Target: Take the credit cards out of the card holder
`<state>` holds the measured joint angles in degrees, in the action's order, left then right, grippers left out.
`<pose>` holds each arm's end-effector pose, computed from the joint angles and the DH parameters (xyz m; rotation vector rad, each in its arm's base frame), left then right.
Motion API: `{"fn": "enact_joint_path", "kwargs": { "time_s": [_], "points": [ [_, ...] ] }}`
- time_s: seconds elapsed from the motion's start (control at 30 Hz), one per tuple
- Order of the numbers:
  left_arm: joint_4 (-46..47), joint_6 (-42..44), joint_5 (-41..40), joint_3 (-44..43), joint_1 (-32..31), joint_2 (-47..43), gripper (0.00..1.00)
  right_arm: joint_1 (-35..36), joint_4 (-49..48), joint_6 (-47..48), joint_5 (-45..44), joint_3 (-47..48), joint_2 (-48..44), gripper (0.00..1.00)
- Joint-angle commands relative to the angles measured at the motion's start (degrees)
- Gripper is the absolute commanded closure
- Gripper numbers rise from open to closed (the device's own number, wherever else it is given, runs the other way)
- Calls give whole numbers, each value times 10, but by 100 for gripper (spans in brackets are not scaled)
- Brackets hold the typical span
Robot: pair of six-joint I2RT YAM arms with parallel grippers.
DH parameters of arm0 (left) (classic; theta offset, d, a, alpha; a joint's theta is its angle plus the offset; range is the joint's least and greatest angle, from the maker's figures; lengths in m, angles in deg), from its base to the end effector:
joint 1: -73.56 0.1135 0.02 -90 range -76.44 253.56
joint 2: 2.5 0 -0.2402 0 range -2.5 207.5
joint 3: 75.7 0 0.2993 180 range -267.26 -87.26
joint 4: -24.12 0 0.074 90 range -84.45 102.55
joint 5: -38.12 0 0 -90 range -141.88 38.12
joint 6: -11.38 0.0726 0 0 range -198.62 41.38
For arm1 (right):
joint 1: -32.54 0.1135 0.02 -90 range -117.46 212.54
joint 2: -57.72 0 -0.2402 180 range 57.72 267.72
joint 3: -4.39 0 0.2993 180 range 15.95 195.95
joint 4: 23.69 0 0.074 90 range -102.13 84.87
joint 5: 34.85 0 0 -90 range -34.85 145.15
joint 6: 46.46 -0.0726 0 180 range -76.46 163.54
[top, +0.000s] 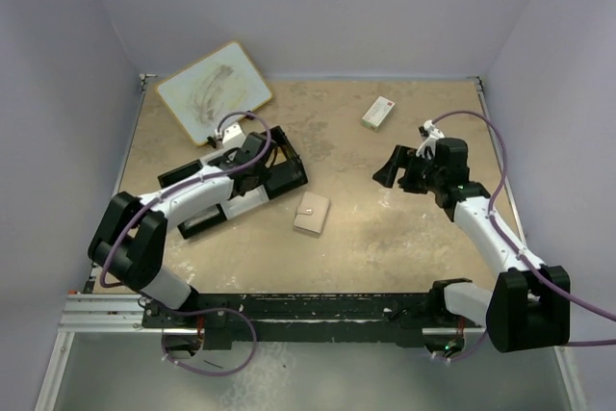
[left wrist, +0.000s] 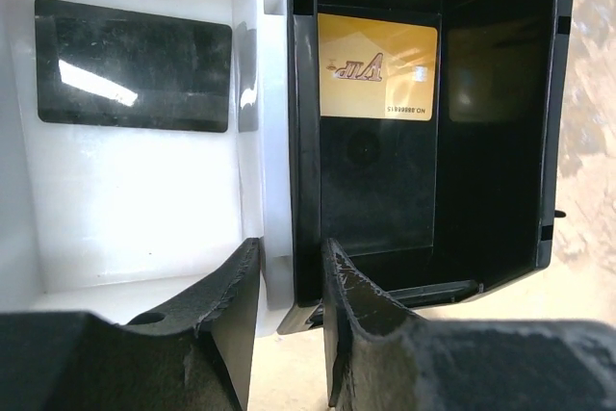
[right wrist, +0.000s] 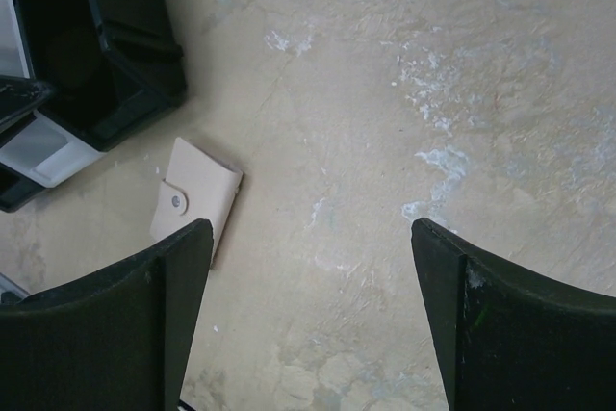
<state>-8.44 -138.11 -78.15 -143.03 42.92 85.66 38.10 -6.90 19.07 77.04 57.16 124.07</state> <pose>0.3390 -0.1635 0.1355 -0.7687 2.2530 -0.1646 0.3323 0.0595 0.1918 0.1169 2.1364 0.7129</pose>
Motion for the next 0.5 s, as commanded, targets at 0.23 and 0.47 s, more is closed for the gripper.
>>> {"fn": "enact_joint_path", "kwargs": {
  "time_s": [0.23,0.47],
  "points": [
    [65,-29,6,-117,-95,100,78,-3,11,-19,-29,-50,-1,13],
    [69,-22,17,-189,-141,171,78,-3,48,-54,-75,-73,-14,8]
  ]
}}
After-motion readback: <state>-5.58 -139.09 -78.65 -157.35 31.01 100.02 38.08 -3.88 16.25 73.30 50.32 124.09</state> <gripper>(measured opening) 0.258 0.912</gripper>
